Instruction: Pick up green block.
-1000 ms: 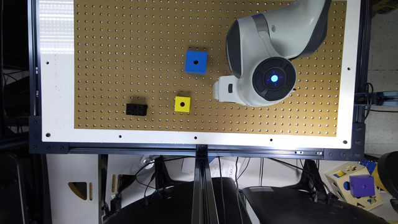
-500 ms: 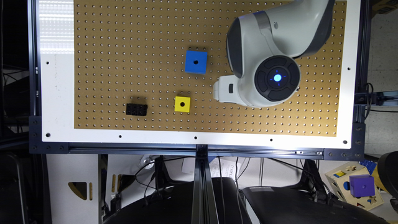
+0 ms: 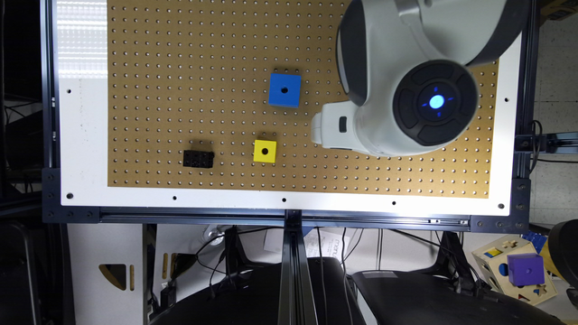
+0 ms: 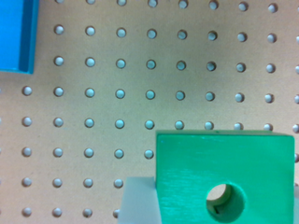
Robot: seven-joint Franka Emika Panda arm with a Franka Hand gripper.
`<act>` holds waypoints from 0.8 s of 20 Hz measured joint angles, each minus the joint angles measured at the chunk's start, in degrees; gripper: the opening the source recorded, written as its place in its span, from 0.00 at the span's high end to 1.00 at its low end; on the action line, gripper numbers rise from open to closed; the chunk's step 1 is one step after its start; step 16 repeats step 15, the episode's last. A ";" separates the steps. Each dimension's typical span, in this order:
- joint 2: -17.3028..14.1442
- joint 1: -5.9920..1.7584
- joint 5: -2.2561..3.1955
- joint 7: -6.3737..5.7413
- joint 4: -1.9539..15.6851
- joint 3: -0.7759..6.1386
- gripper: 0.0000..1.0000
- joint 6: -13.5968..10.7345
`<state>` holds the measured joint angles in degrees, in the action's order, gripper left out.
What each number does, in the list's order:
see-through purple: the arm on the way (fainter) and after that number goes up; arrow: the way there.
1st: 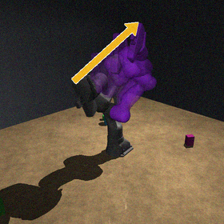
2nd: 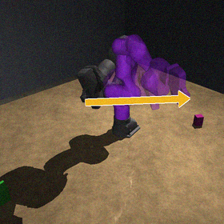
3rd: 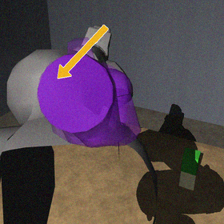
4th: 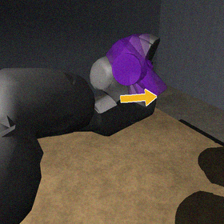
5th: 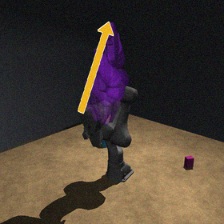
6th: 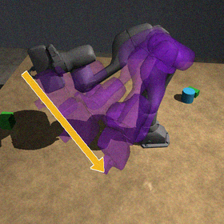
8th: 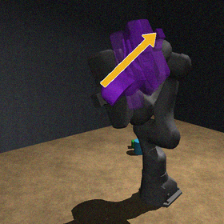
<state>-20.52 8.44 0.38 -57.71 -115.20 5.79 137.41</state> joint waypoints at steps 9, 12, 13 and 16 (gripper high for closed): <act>1.32 0.00 0.00 -0.01 -0.01 0.01 1.00 -0.89; 3.01 0.00 -0.01 -0.03 -0.01 0.03 1.00 -2.56; 3.25 0.00 -0.01 -0.03 -0.01 0.03 1.00 -2.81; 3.35 0.00 -0.01 -0.03 -0.02 0.03 1.00 -2.90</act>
